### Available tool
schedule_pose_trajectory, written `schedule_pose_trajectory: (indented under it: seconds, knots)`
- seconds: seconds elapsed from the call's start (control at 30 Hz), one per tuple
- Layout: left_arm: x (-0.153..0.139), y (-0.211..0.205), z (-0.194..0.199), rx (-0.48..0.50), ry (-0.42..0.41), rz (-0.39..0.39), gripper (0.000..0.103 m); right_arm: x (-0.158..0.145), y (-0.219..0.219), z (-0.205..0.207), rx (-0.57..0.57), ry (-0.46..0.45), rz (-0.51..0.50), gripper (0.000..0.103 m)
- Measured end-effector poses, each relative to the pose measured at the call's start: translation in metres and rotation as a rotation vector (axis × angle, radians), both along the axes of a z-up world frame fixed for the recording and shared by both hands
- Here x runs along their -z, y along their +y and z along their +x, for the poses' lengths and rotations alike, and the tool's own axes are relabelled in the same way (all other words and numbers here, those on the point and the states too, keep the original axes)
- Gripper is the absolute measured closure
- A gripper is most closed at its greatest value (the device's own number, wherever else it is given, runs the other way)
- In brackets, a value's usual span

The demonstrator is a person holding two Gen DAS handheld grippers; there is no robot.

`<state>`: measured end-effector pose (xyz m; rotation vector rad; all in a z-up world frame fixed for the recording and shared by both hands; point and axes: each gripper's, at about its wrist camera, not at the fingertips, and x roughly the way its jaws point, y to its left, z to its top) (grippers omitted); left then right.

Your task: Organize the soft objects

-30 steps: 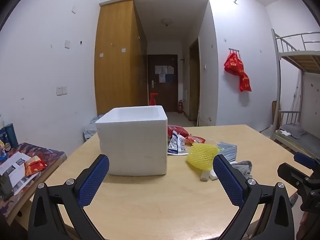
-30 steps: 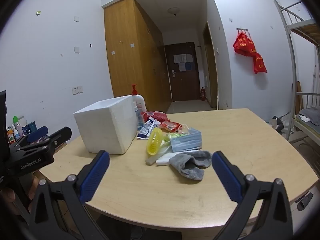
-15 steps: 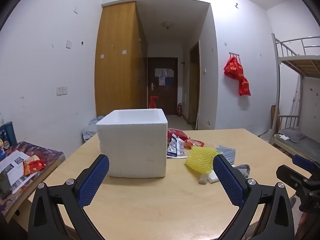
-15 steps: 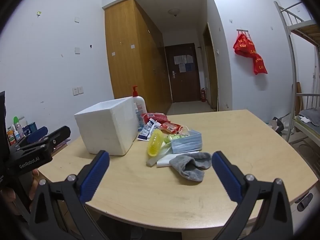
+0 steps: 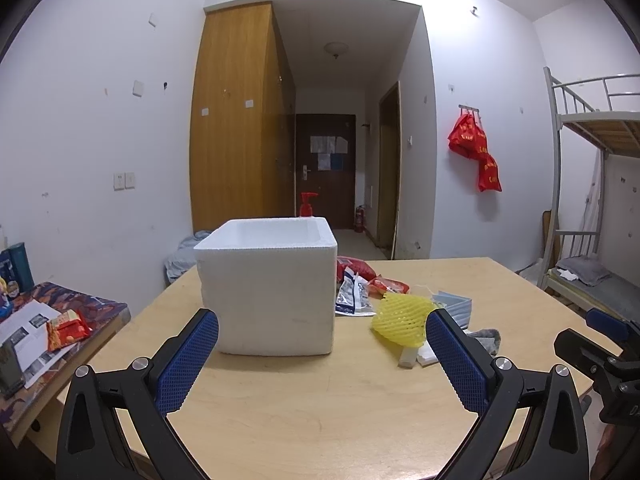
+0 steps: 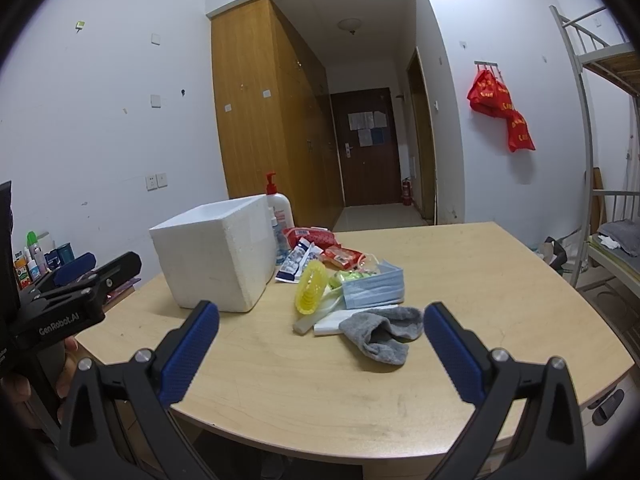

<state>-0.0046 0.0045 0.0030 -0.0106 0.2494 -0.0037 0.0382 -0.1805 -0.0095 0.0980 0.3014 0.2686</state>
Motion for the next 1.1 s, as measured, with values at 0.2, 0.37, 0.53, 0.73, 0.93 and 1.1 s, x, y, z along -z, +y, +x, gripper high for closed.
schedule_pose_trajectory:
  seconds: [0.2,0.37,0.53,0.73,0.93,1.1]
  knots:
    - [-0.0007,-0.0003,-0.0003,0.0,0.001,0.003,0.0,-0.0001,0.0004,-0.0011,-0.002,-0.001,-0.002,0.0]
    - [-0.0013,0.0008,-0.0009,-0.006,-0.003,-0.004,0.0,-0.0003,0.001,-0.0013,0.0,-0.002,-0.003,0.0]
    - [-0.0009,0.0012,0.0004,-0.006,0.003,-0.003,0.0,-0.0009,0.0014,-0.002,-0.001,-0.003,-0.003,0.0]
    - [0.0015,-0.0014,0.0037,0.0,0.018,0.008,0.0,-0.0012,0.0009,-0.0023,0.001,-0.001,-0.003,0.0]
    - [0.0013,-0.0001,0.0039,0.005,0.015,0.001,0.0,-0.0008,0.0004,-0.0016,0.001,0.001,-0.002,0.0]
    - [0.0026,-0.0013,0.0053,0.012,0.019,0.007,0.0,-0.0004,-0.0001,-0.0015,0.0,0.002,-0.002,0.0]
